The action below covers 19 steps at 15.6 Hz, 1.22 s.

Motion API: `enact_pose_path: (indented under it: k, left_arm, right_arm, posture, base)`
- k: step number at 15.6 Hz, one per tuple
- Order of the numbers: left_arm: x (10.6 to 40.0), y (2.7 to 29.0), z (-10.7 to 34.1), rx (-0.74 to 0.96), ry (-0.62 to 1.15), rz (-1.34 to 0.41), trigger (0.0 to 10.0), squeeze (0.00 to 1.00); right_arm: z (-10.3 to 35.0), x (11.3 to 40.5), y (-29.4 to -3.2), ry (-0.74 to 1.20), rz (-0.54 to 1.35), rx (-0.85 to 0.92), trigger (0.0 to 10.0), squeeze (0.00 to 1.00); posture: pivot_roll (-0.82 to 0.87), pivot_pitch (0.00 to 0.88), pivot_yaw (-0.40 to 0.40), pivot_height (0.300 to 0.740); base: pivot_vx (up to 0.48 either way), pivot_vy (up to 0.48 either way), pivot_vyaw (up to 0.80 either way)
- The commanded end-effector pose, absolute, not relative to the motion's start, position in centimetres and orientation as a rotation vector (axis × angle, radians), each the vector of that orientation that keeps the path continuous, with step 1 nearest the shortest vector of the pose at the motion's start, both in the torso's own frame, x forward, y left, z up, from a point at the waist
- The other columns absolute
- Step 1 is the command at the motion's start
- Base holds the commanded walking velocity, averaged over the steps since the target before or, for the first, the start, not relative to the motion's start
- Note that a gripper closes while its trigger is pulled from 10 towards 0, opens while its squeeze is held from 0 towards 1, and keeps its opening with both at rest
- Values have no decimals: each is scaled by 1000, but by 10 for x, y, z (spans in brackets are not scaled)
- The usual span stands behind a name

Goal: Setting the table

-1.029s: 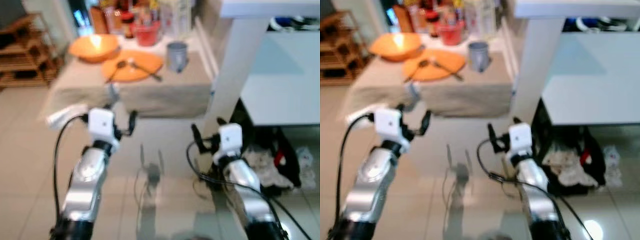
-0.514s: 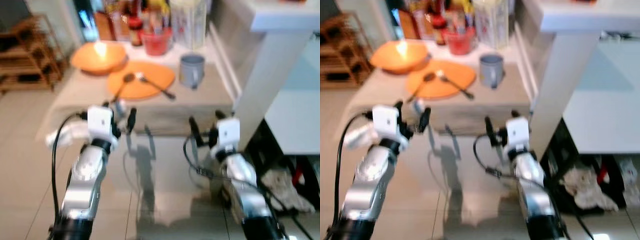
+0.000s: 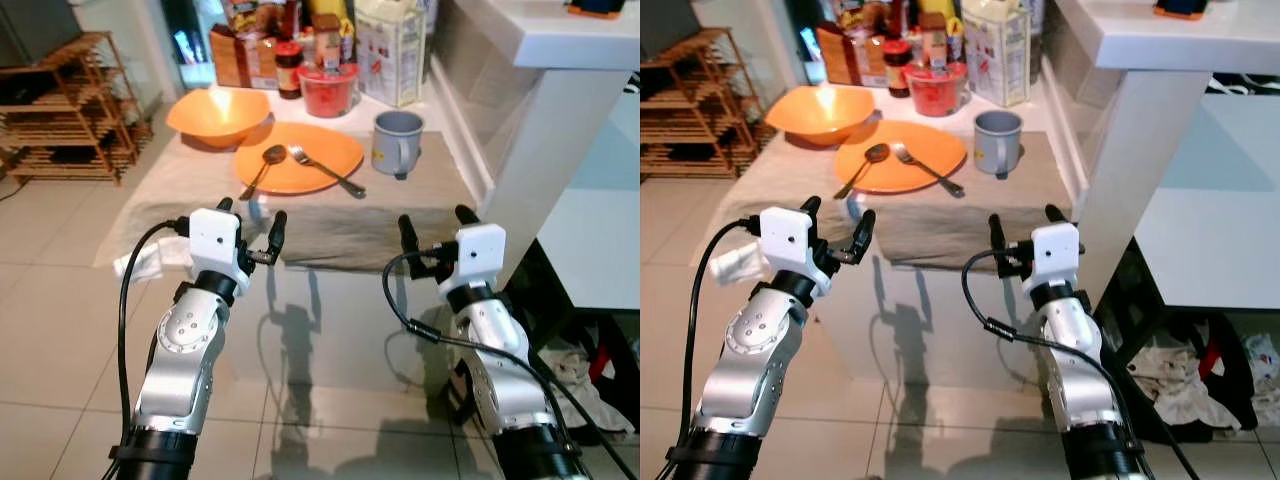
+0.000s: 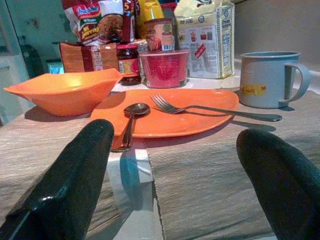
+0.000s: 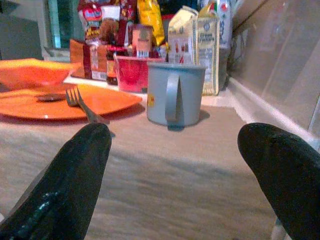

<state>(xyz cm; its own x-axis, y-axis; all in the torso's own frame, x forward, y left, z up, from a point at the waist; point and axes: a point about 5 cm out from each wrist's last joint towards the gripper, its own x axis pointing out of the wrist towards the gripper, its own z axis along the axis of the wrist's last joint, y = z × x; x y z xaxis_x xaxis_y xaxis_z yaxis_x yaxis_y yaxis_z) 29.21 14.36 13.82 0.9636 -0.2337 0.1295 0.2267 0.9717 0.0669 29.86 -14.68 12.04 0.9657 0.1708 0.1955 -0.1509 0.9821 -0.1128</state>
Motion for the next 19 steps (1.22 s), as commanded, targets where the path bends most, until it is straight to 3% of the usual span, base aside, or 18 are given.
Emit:
enact_pose_path:
  k: [1,9,13,19]
  left_arm:
    - [294,141,141,63,-141,-239,10000,0]
    - [280,146,136,39,-97,-282,10000,0]
    - [237,168,125,27,-15,-278,10000,0]
    - [243,155,149,2,-97,-324,10000,0]
  right_arm:
    - [123,302,-149,-212,151,-99,10000,0]
    - [122,294,-151,-202,125,-99,10000,0]
    - [118,257,-163,-184,105,-142,10000,0]
    - [126,253,-167,-187,63,-142,10000,0]
  posture:
    - [-48,0,58,740]
    - [-45,0,64,740]
    - [-62,0,82,740]
    - [-74,0,80,740]
  base:
    - [0,0,0]
    - [0,0,0]
    - [0,0,0]
    - [78,0,0]
